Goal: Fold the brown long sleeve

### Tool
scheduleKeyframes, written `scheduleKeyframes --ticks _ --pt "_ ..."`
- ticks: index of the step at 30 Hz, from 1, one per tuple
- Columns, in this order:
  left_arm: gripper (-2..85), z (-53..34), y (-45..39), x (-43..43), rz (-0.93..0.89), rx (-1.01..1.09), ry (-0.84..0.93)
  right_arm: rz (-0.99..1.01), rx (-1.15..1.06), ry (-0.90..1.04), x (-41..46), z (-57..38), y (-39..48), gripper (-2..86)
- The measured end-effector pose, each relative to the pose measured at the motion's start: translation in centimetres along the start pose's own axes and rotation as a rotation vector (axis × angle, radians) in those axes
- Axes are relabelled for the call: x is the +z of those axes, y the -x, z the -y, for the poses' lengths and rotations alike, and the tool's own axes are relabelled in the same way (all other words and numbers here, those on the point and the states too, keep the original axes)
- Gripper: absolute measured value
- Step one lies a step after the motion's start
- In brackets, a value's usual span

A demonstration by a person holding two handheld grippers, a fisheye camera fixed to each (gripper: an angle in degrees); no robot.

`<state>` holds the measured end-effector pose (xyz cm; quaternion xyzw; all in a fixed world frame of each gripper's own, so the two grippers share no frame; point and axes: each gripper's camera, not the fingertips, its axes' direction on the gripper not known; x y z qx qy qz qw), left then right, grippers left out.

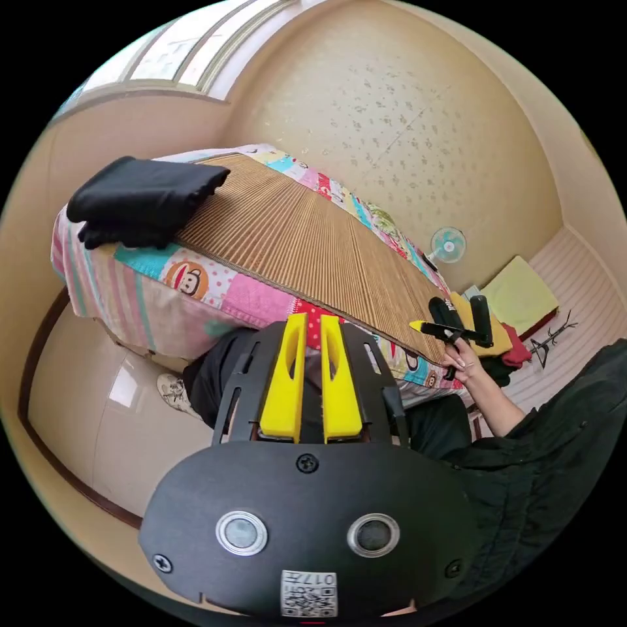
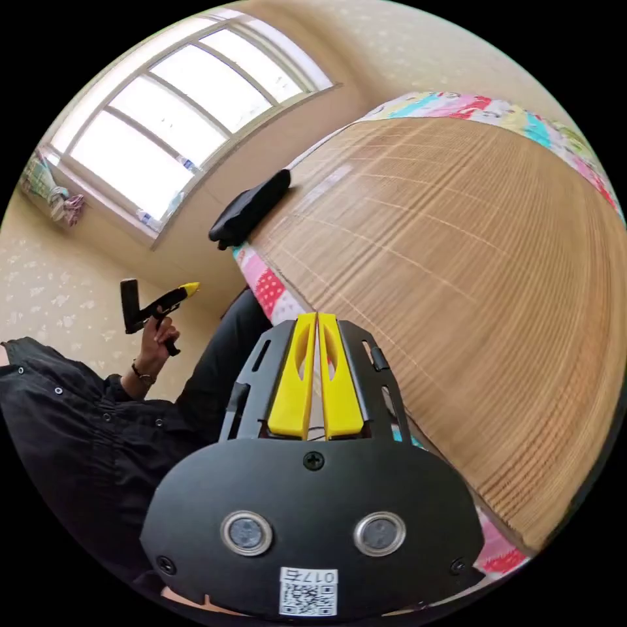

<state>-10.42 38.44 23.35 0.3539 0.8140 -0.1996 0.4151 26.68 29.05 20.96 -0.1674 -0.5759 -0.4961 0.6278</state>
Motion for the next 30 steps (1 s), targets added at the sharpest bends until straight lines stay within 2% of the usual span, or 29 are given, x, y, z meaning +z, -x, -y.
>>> scheduleKeyframes --ticks 2,3,5,8,11,13,15,17,19,21,26,30 --pt "3.2 0.6 -3.5 2.0 0.013 0.077 0.013 -0.258 0.154 -0.168 -9.6 -5.7 -1.7 0.6" --pt "2.9 0.8 -4.4 2.5 0.012 0.096 0.018 -0.321 0.19 -0.217 -12.1 -7.0 -1.8 0.6" --pt "0.7 1.3 -8.1 4.9 -0.032 0.17 0.043 -0.631 0.318 -0.444 -21.3 -11.8 -0.6 0.8" --pt "-0.7 1.5 -12.9 7.8 -0.128 0.277 0.092 -0.951 0.392 -0.708 -28.8 -16.6 2.4 1.4" --pt "-0.9 0.9 -18.1 10.4 -0.165 0.385 0.136 -1.139 0.509 -0.852 -31.5 -19.5 2.8 3.3" --pt "-0.9 0.4 -20.7 11.9 -0.226 0.421 0.168 -1.146 0.559 -0.804 -31.8 -19.8 1.4 4.7" --pt "-1.0 -0.2 -22.3 13.1 -0.326 0.417 0.19 -1.09 0.622 -0.666 -31.1 -19.3 -1.3 5.4" --pt "-1.0 -1.1 -23.9 14.6 -0.424 0.406 0.224 -0.95 0.761 -0.376 -28.9 -18.3 -5.9 3.0" --pt "-1.0 -2.0 -24.9 15.4 -0.422 0.413 0.25 -0.874 0.866 -0.188 -26.6 -18.0 -8.6 1.8" --pt "-1.0 -2.7 -25.7 16.1 -0.417 0.431 0.284 -0.9 0.879 -0.235 -26.0 -18.2 -7.7 1.3" --pt "-1.0 -3.3 -25.4 16.5 -0.42 0.41 0.309 -0.963 0.688 -0.759 -30.0 -19.6 0.6 1.6" --pt "-1.0 -2.8 -24.5 16.3 -0.422 0.375 0.286 -1.117 0.692 -0.892 -33.5 -19.1 2.4 3.9"
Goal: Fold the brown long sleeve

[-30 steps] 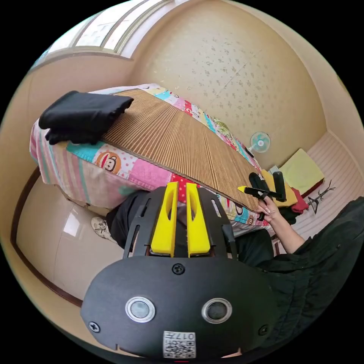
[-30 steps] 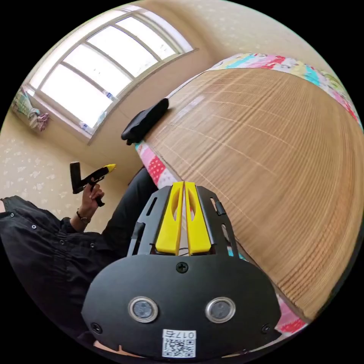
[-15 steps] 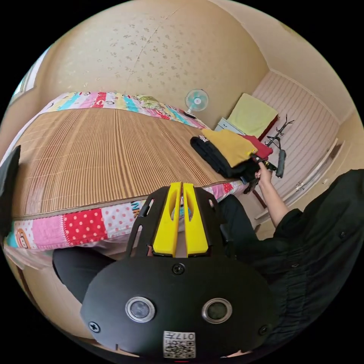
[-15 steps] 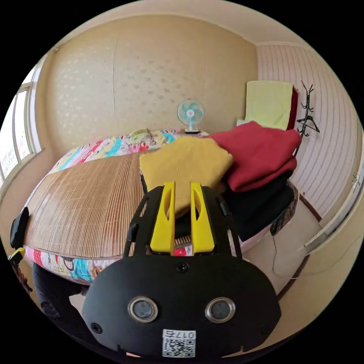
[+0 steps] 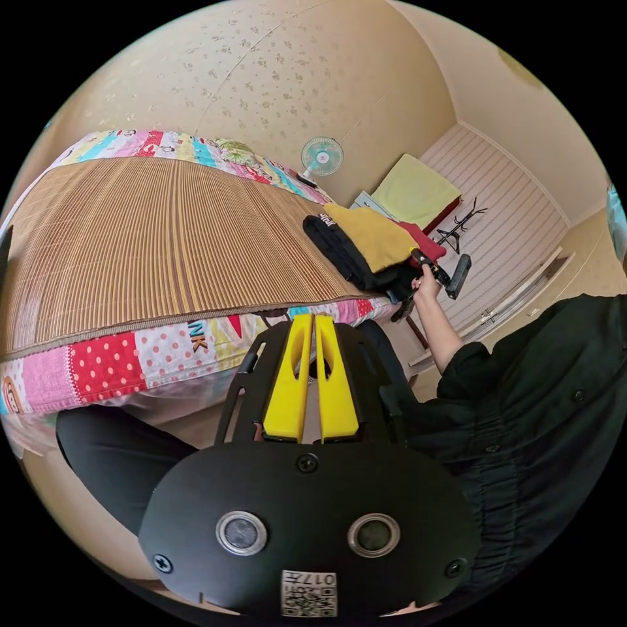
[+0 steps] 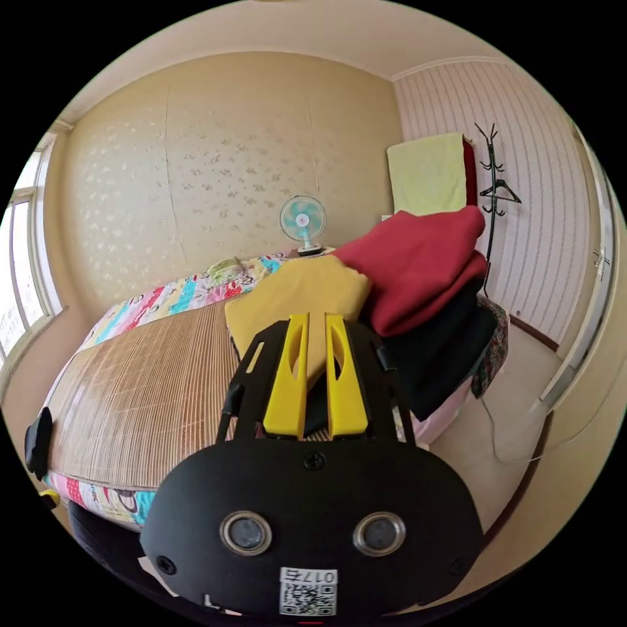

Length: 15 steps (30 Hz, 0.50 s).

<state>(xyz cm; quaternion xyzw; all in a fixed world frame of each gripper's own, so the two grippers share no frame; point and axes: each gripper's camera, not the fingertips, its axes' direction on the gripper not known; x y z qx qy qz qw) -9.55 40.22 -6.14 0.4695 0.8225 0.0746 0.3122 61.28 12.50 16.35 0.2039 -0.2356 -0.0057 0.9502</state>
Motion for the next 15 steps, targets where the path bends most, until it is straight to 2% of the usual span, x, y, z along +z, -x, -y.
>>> scheduleKeyframes --ticks 3,6,9,13,15 --pt "-1.0 0.3 0.4 -0.5 0.008 -0.014 -0.031 -0.044 0.033 -0.03 0.2 3.1 -1.2 5.2" --pt "-0.9 0.6 0.9 -0.4 0.002 -0.023 -0.05 -0.034 0.107 0.075 2.5 5.4 -2.4 3.0" --pt "-0.9 1.1 1.2 0.0 -0.014 -0.039 -0.063 0.083 0.082 0.139 3.3 7.3 -0.9 1.2" --pt "-1.0 2.0 1.2 0.5 -0.028 -0.049 -0.078 0.304 -0.069 -0.02 -1.3 9.8 5.6 0.6" --pt "-1.0 2.4 1.2 1.0 -0.032 -0.052 -0.076 0.421 -0.112 -0.03 -2.7 10.1 8.5 0.5"
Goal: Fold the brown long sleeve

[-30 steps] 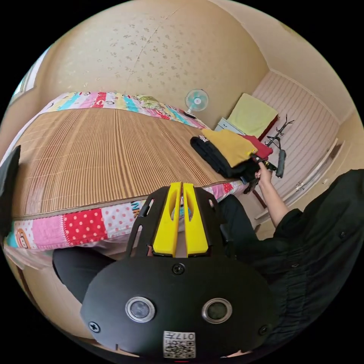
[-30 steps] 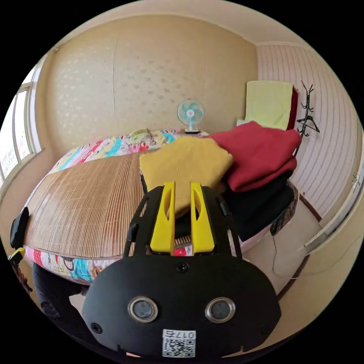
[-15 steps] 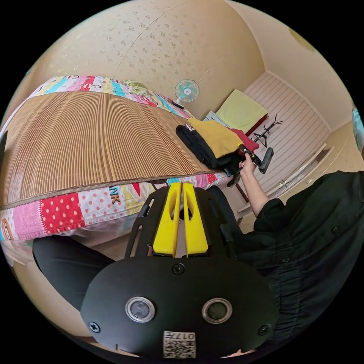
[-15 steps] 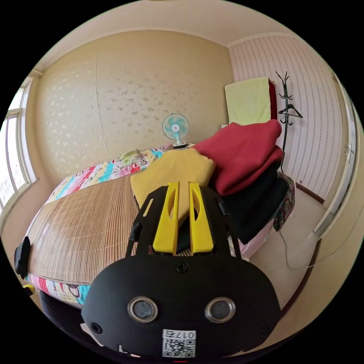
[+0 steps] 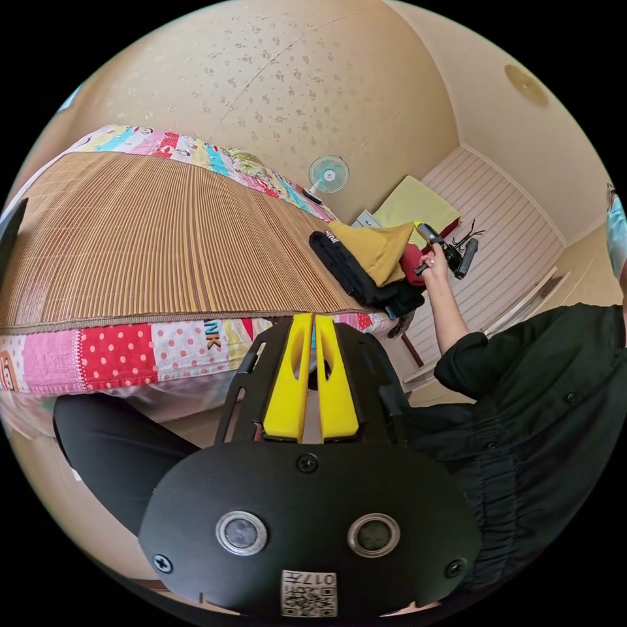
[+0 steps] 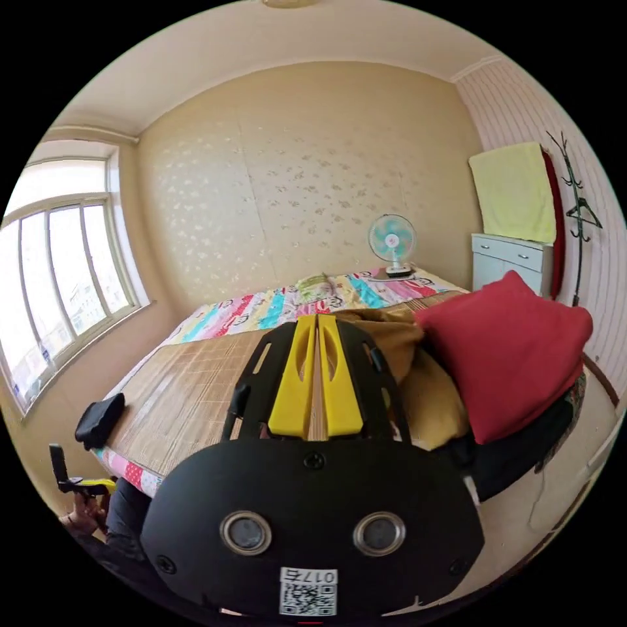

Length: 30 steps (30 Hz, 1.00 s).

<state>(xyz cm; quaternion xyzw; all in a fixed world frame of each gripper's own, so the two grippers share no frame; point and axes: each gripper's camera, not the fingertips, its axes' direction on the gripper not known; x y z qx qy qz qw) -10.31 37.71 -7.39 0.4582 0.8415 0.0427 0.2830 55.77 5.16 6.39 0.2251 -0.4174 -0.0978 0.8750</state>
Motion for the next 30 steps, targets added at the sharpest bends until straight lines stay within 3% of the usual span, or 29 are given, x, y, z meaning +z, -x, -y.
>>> scheduleKeyframes --ticks 3,5,12,14,20,26,30 --pt "-1.0 0.7 0.1 0.7 -0.011 -0.02 -0.01 0.278 -0.067 0.021 1.0 -1.3 4.7 0.4" --pt "-1.0 1.3 0.5 1.2 -0.021 -0.047 -0.023 0.463 -0.168 0.137 3.6 -4.5 8.7 0.4" --pt "-0.9 3.6 1.4 2.8 -0.061 -0.098 -0.031 0.657 -0.129 0.605 10.7 -19.3 16.3 0.3" --pt "-0.8 4.5 1.8 3.7 -0.061 -0.116 -0.023 0.787 0.006 0.749 11.9 -24.1 17.0 0.3" --pt "2.9 7.1 4.1 5.1 -0.018 -0.223 -0.038 1.124 -0.043 0.856 10.0 -28.0 21.4 0.3" --pt "8.0 11.7 9.2 2.8 0.101 -0.33 -0.127 1.176 -0.388 0.957 8.3 -27.9 25.7 0.3" --pt "10.7 18.3 13.6 5.8 0.063 -0.293 0.106 1.186 -0.458 0.942 7.4 -27.4 25.5 0.3"
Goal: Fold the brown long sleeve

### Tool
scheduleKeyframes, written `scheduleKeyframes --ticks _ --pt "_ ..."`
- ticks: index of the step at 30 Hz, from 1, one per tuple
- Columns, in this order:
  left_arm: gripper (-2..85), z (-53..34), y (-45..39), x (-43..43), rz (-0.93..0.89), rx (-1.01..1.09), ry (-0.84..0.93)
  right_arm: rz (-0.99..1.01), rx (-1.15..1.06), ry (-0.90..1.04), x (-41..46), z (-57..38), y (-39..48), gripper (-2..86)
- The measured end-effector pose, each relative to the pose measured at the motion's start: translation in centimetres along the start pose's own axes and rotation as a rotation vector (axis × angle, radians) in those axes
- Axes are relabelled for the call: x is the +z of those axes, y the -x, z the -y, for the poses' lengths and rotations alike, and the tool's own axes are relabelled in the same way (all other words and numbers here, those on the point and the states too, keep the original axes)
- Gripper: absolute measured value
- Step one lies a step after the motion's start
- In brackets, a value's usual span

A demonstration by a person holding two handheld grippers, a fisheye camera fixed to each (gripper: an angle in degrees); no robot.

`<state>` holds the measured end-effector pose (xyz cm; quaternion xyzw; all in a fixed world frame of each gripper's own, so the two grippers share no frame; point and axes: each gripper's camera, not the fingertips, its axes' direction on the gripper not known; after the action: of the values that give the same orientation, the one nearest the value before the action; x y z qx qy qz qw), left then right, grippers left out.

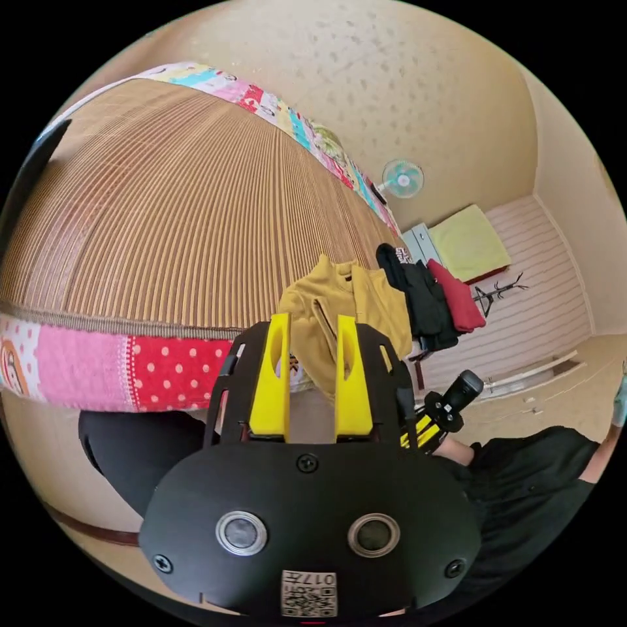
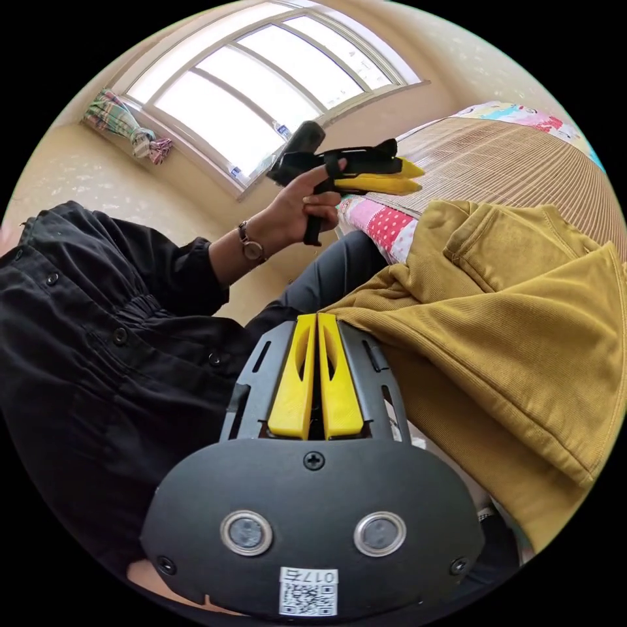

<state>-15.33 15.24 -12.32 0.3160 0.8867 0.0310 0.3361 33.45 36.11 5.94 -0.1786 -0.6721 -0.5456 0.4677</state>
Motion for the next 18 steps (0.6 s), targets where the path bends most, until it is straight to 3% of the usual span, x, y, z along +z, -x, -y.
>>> scheduleKeyframes --ticks 3,7,12,15,18 --pt "11.2 4.4 0.8 1.8 0.048 0.014 0.08 0.016 -0.003 -0.017 -0.8 -0.7 0.2 0.3" --pt "12.2 6.5 4.2 5.9 0.001 -0.153 0.252 0.0 0.014 -0.028 -2.1 -1.8 0.4 0.2" --pt "6.3 4.2 6.7 5.4 -0.05 -0.205 0.239 0.088 0.043 -0.141 -5.5 -3.4 -0.2 0.3" --pt "4.0 2.9 8.5 4.2 -0.241 -0.19 0.215 0.174 0.036 -0.208 -7.5 -3.9 -0.6 0.3" --pt "3.6 2.5 8.3 1.1 -0.535 -0.028 0.119 0.195 0.015 -0.196 -8.7 -3.1 0.0 0.3"
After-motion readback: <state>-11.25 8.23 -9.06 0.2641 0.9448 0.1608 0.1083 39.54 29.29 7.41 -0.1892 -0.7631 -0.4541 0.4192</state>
